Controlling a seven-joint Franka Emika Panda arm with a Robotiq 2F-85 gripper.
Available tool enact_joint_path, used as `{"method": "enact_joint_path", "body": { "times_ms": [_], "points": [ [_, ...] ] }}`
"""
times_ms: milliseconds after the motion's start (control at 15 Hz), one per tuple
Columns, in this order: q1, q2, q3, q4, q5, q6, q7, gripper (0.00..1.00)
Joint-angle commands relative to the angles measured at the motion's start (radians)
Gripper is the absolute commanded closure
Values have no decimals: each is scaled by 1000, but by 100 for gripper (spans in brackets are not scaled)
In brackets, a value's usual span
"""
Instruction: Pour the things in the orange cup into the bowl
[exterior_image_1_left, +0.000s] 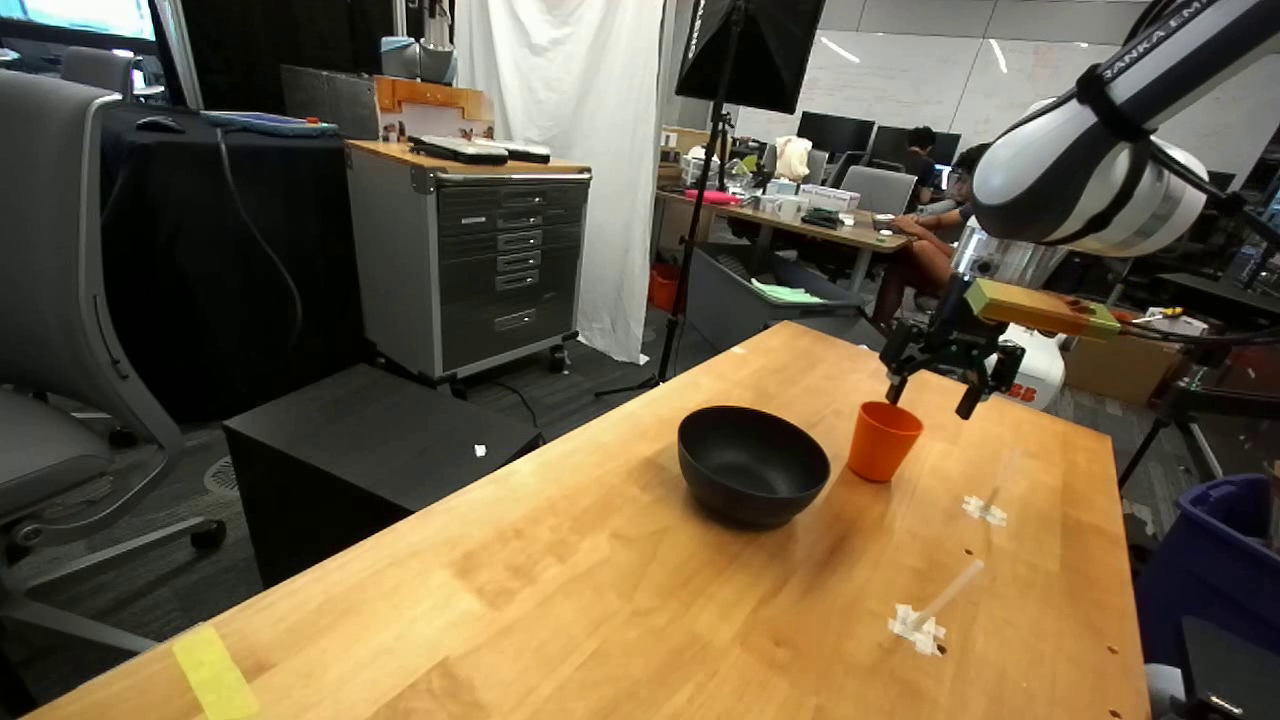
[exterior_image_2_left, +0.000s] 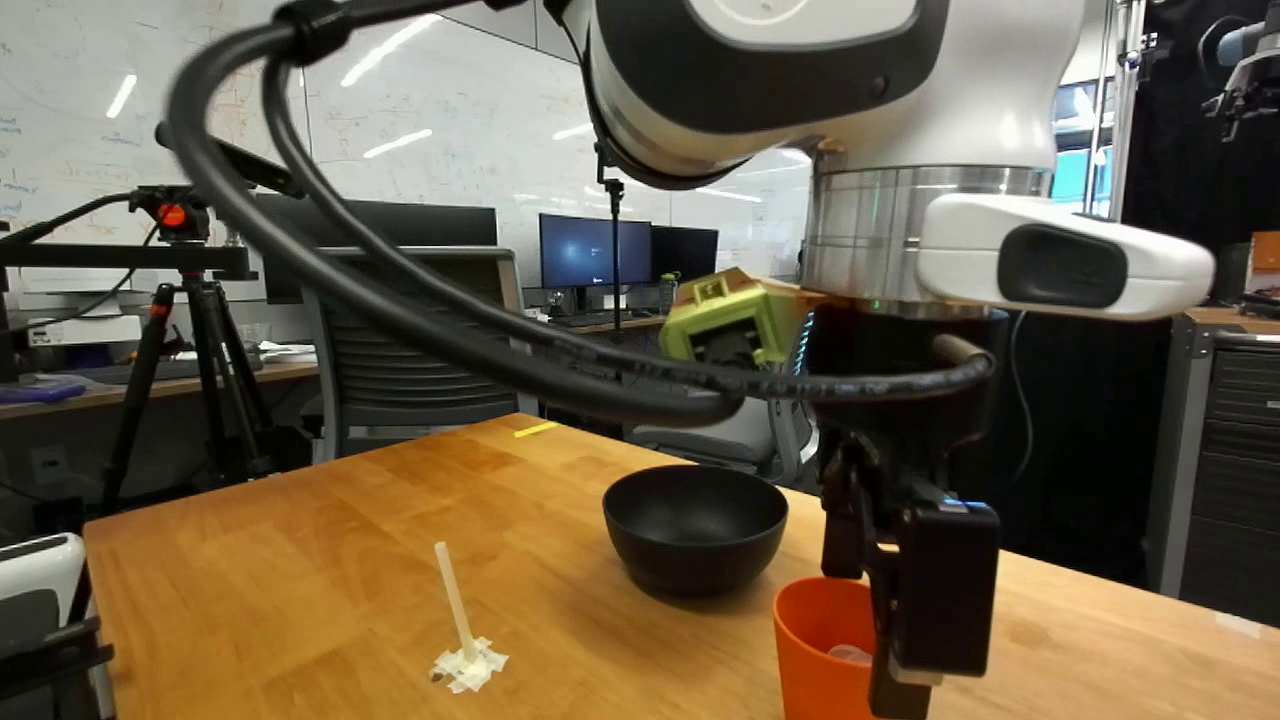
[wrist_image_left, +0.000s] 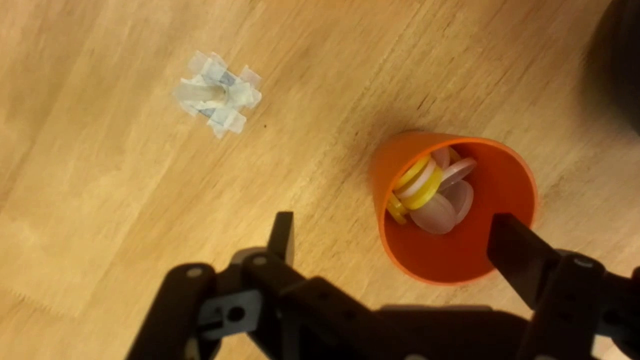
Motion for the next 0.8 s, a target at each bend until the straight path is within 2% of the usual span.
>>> {"method": "enact_joint_path", "body": {
  "times_ms": [0, 733],
  "points": [
    [-23, 31, 20, 40, 24, 10, -24, 0],
    [-35, 87, 34, 75, 43, 42, -23, 0]
  ]
}}
